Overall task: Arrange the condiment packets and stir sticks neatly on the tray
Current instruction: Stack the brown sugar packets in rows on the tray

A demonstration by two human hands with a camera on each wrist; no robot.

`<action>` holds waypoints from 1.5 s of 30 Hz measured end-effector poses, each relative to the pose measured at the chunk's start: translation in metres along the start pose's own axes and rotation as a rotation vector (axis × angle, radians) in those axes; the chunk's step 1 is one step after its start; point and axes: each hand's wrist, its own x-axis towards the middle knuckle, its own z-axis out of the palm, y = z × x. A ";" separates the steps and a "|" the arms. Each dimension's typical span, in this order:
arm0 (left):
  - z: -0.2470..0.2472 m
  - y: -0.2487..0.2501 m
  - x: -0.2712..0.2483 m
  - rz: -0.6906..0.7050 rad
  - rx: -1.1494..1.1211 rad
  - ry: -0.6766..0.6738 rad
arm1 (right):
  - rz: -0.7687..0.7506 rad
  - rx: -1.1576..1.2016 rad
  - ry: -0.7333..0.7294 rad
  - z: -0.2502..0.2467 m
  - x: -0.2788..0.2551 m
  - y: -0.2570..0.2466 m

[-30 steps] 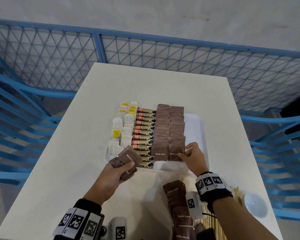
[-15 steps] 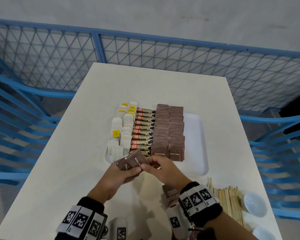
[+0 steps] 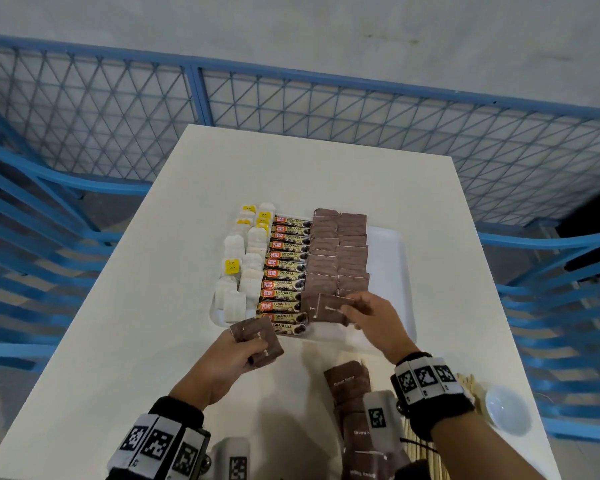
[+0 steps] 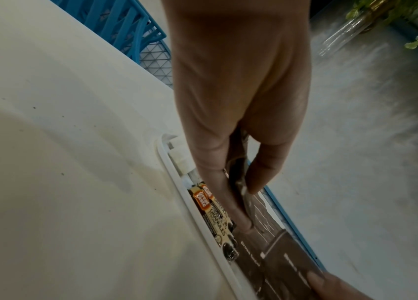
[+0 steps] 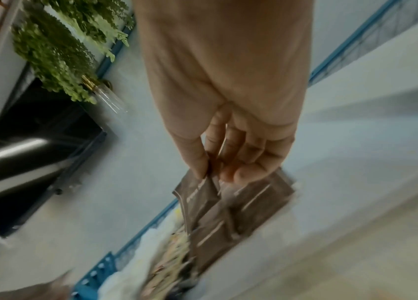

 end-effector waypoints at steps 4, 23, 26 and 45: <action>-0.002 -0.002 0.000 0.018 0.016 -0.024 | 0.047 -0.149 0.034 -0.016 0.012 0.018; 0.005 0.004 -0.003 0.039 -0.041 0.025 | -0.141 -0.410 0.327 0.004 0.012 0.023; 0.006 0.005 -0.003 0.046 -0.030 0.019 | -0.238 -0.324 0.188 0.017 0.002 0.004; 0.019 0.014 0.000 -0.051 -0.145 0.011 | 0.039 0.234 -0.187 0.015 -0.025 -0.008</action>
